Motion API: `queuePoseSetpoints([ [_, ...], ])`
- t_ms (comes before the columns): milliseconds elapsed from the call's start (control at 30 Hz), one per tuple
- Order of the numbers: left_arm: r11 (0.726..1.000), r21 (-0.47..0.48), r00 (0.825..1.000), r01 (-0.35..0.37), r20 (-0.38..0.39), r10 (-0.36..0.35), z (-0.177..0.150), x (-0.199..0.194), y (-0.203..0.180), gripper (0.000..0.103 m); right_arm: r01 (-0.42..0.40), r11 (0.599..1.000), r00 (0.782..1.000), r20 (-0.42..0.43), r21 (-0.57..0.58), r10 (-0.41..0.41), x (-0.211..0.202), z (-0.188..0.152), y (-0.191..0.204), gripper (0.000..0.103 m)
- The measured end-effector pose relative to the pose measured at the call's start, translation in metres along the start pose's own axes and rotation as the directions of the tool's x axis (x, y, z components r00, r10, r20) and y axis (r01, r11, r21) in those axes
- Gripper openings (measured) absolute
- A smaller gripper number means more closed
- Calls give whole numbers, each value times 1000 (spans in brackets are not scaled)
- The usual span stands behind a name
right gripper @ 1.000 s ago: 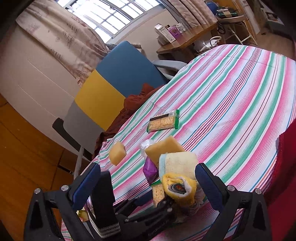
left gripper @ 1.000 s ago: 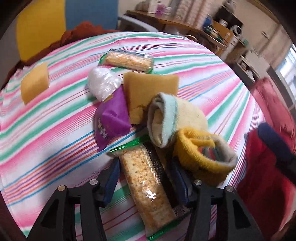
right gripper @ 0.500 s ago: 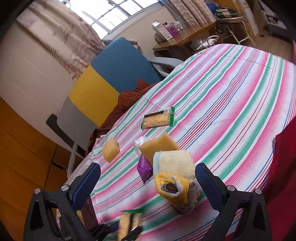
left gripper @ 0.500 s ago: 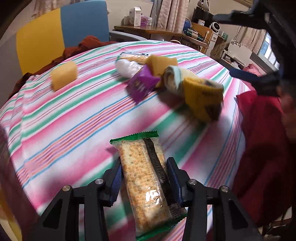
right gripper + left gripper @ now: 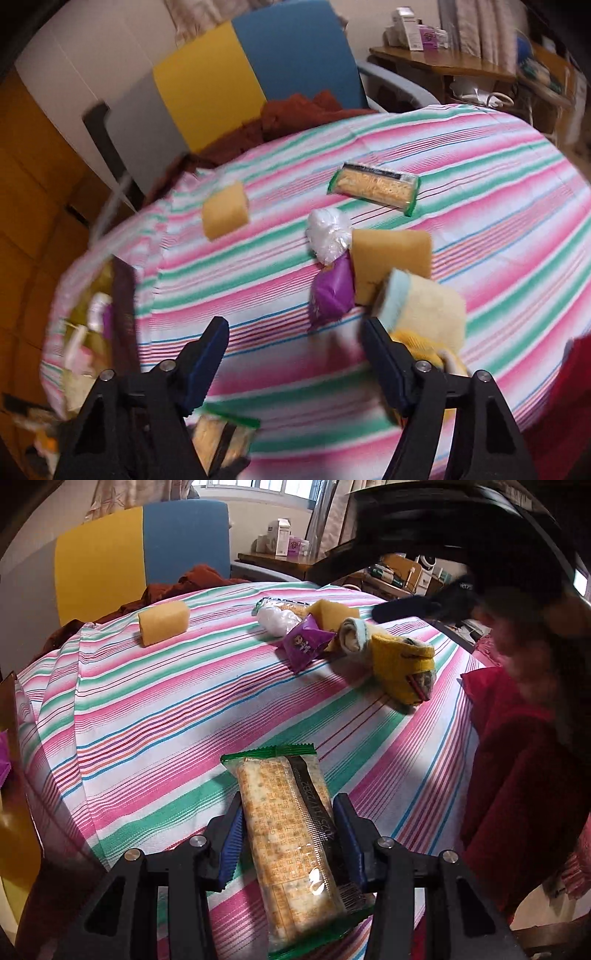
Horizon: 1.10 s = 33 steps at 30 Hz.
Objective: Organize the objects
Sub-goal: 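Lift the cracker pack with the left tool while the right tool grasps another purple packet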
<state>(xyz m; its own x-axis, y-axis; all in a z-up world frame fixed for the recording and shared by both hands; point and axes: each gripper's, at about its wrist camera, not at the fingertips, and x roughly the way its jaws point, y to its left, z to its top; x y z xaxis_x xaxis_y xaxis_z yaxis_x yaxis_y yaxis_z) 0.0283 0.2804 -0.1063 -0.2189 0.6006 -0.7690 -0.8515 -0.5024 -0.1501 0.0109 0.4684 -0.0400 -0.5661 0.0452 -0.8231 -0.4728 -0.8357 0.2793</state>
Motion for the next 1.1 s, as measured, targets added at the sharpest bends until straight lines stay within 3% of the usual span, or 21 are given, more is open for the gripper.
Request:
queuePoseSetpoints([
  [67,1000,0,1000,10,8,-10,-2,-1,2,48,56,998,998,3,-20,-56,16,8,6,70],
  [200,1000,4,999,25,25,-25,-5,-1,4,48,91,995,995,-30,-32,-92,47,18,6,65],
  [267,1000,5,999,30,29,-30,-5,-1,5,48,-102,995,990,-93,4,102,54,16,5,60],
  [333,999,-5,999,39,33,-39,-4,-1,7,48,-188,981,980,-74,-36,185,44,15,15,59],
  [400,999,-11,998,40,40,-40,-3,1,8,48,-204,977,978,-54,-57,201,39,16,20,60],
  [567,999,-6,998,33,53,-33,-3,3,7,48,-139,990,988,-64,-11,138,46,19,7,61],
  [600,999,-9,998,34,55,-34,-3,4,8,48,-141,990,988,-62,-11,140,46,19,6,63],
  [667,999,-10,998,36,59,-35,-3,4,9,48,-151,988,987,-54,-35,149,45,19,13,76],
  [700,999,-8,998,35,61,-35,-3,4,9,48,-146,988,988,-52,-45,143,45,19,17,89],
  [733,999,-5,997,34,63,-34,-3,5,9,48,-137,989,990,-50,-54,134,46,19,21,95],
  [900,999,-2,997,36,71,-35,-5,4,8,48,-106,987,991,-91,-122,95,67,21,40,95],
  [967,999,0,997,36,75,-36,-6,4,8,48,-87,982,991,-114,-167,68,78,19,48,92],
  [1100,999,0,996,42,80,-42,-6,4,10,48,7,969,985,-163,-246,-49,98,10,54,52],
])
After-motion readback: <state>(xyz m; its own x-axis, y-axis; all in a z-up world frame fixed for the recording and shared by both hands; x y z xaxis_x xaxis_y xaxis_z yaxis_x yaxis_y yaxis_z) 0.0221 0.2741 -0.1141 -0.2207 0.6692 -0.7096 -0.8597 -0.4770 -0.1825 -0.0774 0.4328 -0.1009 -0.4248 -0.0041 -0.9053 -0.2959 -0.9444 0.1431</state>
